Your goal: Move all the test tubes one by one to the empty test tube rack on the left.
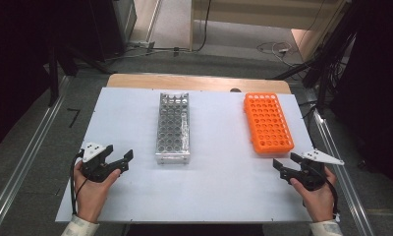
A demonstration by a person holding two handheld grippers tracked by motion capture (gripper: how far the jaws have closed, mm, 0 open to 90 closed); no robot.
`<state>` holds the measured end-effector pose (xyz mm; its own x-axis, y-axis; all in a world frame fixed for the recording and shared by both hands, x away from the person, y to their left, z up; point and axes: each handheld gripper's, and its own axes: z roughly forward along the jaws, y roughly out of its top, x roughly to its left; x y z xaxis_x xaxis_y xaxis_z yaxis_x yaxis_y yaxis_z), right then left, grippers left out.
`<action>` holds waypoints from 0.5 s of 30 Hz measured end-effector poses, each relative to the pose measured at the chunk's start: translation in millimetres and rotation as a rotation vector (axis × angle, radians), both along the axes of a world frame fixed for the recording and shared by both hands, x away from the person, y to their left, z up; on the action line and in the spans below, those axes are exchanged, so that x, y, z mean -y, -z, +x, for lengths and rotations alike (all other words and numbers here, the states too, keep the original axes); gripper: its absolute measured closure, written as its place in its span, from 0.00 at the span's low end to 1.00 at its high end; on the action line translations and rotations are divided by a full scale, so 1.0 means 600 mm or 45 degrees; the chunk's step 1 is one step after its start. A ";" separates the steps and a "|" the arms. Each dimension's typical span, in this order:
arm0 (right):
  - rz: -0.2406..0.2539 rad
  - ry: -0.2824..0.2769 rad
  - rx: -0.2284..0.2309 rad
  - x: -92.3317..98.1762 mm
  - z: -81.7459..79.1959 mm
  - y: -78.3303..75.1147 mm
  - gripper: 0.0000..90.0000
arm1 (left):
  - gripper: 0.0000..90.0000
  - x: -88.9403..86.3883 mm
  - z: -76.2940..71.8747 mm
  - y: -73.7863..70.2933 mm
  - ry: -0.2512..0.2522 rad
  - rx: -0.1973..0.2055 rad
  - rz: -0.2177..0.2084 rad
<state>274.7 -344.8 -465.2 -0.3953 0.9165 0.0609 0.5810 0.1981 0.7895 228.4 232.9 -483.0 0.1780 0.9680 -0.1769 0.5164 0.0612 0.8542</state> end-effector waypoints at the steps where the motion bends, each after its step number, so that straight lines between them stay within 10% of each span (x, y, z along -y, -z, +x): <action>1: 0.000 0.015 -0.006 0.006 -0.001 0.001 0.25 | 0.27 -0.004 -0.001 0.002 -0.011 -0.003 0.001; 15: -0.055 0.171 -0.071 0.068 -0.009 0.036 0.22 | 0.26 -0.028 -0.011 0.023 -0.078 -0.072 -0.015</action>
